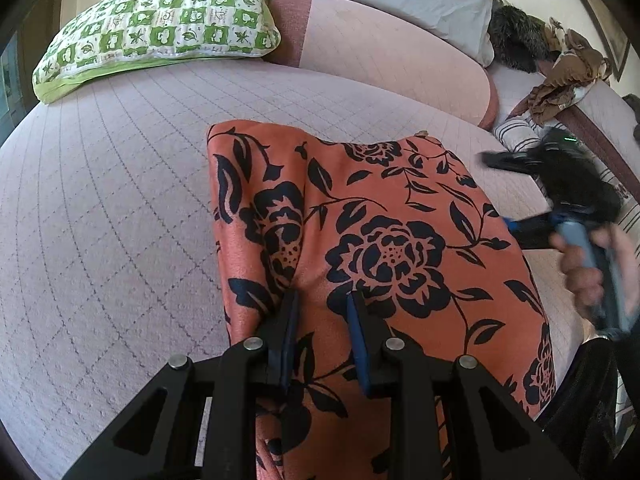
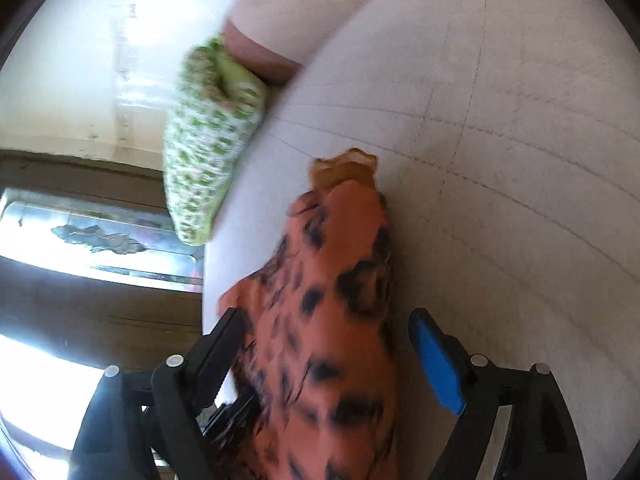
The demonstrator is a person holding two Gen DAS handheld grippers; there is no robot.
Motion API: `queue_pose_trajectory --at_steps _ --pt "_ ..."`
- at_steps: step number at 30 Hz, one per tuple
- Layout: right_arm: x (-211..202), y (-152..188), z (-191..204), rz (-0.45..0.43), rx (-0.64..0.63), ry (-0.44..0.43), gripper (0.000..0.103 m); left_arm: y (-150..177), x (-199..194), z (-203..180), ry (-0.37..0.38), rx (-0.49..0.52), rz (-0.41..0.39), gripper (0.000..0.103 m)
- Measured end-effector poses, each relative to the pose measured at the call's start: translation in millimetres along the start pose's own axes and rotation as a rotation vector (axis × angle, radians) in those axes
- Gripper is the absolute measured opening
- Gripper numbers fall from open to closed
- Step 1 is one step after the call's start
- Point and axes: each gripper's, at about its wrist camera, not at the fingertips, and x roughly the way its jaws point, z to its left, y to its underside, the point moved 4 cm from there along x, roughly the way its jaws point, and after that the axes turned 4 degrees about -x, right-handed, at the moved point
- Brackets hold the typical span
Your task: Fold small clothes
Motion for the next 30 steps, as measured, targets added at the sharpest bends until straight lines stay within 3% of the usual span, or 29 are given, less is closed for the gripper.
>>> queue_pose_trajectory --at_steps 1,5,6,7,8,9,11,14,16,18,20,22,24,25,27,28,30 --pt "10 -3 0 0.045 -0.03 0.021 0.034 0 0 0 -0.002 -0.005 0.001 0.026" --pt "4 5 11 -0.015 -0.152 0.193 0.032 -1 0 -1 -0.012 -0.01 -0.002 0.026" --pt "7 6 17 -0.029 -0.162 0.215 0.04 -1 0 -1 -0.018 -0.008 -0.001 0.026" --pt "1 6 23 -0.042 -0.177 0.25 0.067 -1 -1 -2 -0.021 -0.007 -0.001 0.026" --pt "-1 9 27 -0.041 -0.189 0.278 0.08 -1 -1 -2 -0.026 -0.006 -0.001 0.026" --pt "-9 12 40 -0.06 -0.215 0.302 0.086 -1 -1 -3 -0.03 -0.007 -0.001 0.026" --pt "-39 22 51 -0.115 -0.269 0.326 0.086 -1 -2 -5 -0.041 -0.003 -0.003 0.026" --pt "-67 43 75 -0.153 -0.321 0.254 0.086 0 -1 -8 -0.054 0.0 -0.004 0.026" --pt "-70 58 86 -0.134 -0.36 0.189 0.087 0 0 -8 -0.059 -0.002 -0.005 0.026" --pt "-53 72 81 -0.06 -0.362 0.144 0.091 0 1 -9 -0.062 -0.006 -0.003 0.026" --pt "-29 80 50 0.052 -0.305 0.185 0.091 -1 1 -11 -0.059 -0.006 0.004 0.026" --pt "-40 81 55 -0.005 -0.301 0.174 0.091 -1 -7 -14 -0.091 0.008 0.008 0.027" --pt "-52 84 71 -0.015 -0.322 0.168 0.091 1 -21 -19 -0.101 0.014 -0.017 0.037" --pt "-60 86 80 -0.028 -0.352 0.155 0.091 3 -29 -21 -0.11 0.017 -0.034 0.051" --pt "-66 93 80 -0.062 -0.383 0.148 0.095 14 -45 -25 -0.116 -0.002 -0.075 0.065" --pt "-61 95 73 -0.049 -0.37 0.153 0.1 21 -48 -25 -0.109 -0.018 -0.084 0.068" --pt "-34 97 51 0.01 -0.315 0.172 0.1 35 -33 -17 -0.168 -0.028 -0.025 0.068"
